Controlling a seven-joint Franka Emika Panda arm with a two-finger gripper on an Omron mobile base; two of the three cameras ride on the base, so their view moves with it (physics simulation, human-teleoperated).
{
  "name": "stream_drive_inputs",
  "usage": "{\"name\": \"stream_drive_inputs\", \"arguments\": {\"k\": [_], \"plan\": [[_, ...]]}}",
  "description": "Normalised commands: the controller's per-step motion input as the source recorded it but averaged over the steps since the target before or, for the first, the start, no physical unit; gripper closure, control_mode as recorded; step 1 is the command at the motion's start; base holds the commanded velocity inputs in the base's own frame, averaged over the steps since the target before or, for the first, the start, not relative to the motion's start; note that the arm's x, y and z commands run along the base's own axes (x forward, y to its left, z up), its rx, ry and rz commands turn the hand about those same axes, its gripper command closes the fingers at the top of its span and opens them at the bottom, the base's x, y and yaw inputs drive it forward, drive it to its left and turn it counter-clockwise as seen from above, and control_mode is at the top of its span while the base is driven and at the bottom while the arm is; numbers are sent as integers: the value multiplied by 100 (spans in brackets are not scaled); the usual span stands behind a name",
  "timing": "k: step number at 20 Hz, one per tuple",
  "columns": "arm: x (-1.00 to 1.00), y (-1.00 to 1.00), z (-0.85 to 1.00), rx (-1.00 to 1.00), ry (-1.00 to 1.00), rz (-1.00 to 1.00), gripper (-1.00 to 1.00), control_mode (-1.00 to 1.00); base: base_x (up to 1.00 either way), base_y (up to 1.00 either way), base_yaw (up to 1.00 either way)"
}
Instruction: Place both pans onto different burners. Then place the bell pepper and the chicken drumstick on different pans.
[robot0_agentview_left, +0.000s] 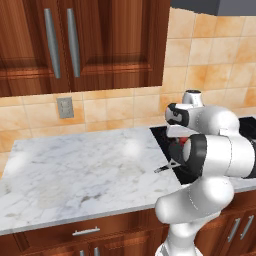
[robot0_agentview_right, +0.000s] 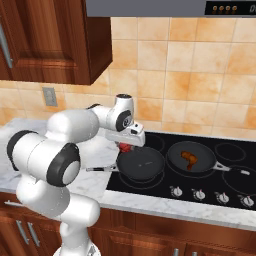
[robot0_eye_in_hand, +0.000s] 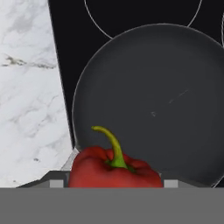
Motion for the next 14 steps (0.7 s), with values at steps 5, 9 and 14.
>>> {"name": "stream_drive_inputs", "arguments": {"k": [5,9,14], "plan": [[0,-35,-34,1,-2,-2,100,-100,0,0,0],[0,-39,-37,0,-4,0,100,-100,0,0,0],[0,-21,-41,0,-1,0,100,-100,0,0,0]]}}
